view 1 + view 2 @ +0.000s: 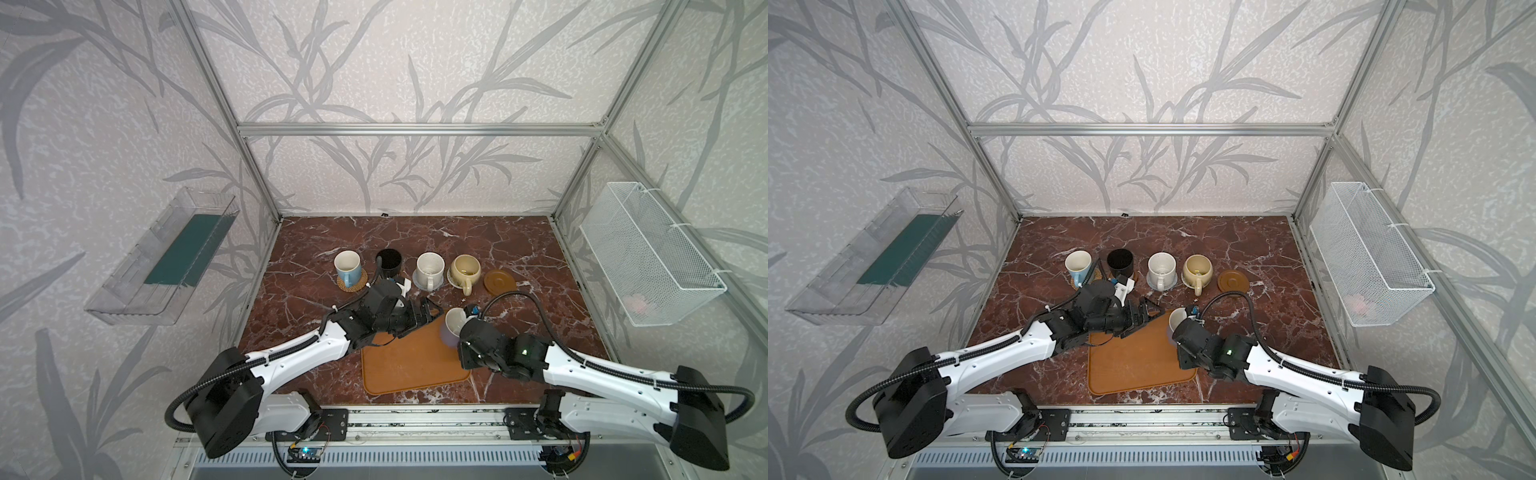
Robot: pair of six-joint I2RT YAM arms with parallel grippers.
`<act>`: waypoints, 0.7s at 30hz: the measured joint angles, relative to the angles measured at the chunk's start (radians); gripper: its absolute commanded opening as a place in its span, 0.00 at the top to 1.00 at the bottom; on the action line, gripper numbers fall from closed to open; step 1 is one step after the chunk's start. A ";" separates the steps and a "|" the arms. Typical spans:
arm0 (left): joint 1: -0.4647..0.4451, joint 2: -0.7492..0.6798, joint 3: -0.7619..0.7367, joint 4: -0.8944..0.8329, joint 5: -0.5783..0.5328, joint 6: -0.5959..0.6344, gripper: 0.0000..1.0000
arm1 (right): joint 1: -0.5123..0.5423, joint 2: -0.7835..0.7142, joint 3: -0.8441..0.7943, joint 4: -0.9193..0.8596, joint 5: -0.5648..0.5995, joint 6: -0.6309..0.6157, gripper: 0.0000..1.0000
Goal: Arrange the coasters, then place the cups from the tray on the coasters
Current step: 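Lift the lavender mug and carry it toward the wooden coaster with the right gripper, then lower the lavender mug onto the wooden coaster while the left gripper moves beside it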
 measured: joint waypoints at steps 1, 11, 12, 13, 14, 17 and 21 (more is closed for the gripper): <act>-0.001 0.006 0.002 0.023 0.000 -0.013 0.02 | -0.021 -0.007 0.003 -0.010 -0.006 -0.011 0.95; -0.030 0.102 0.046 0.110 -0.016 -0.055 0.01 | -0.201 -0.088 0.015 -0.099 -0.080 -0.111 0.96; -0.033 0.108 0.052 0.113 -0.019 -0.056 0.01 | -0.212 -0.092 0.015 -0.105 -0.085 -0.117 0.96; -0.036 0.116 0.058 0.119 -0.021 -0.058 0.01 | -0.226 -0.095 0.015 -0.113 -0.092 -0.130 0.97; -0.039 0.126 0.064 0.126 -0.024 -0.059 0.01 | -0.239 -0.096 0.017 -0.120 -0.100 -0.141 0.96; -0.048 0.155 0.083 0.139 -0.030 -0.068 0.01 | -0.280 -0.095 0.037 -0.150 -0.118 -0.180 0.96; -0.057 0.202 0.107 0.183 -0.030 -0.090 0.01 | -0.337 -0.085 0.074 -0.169 -0.128 -0.233 0.96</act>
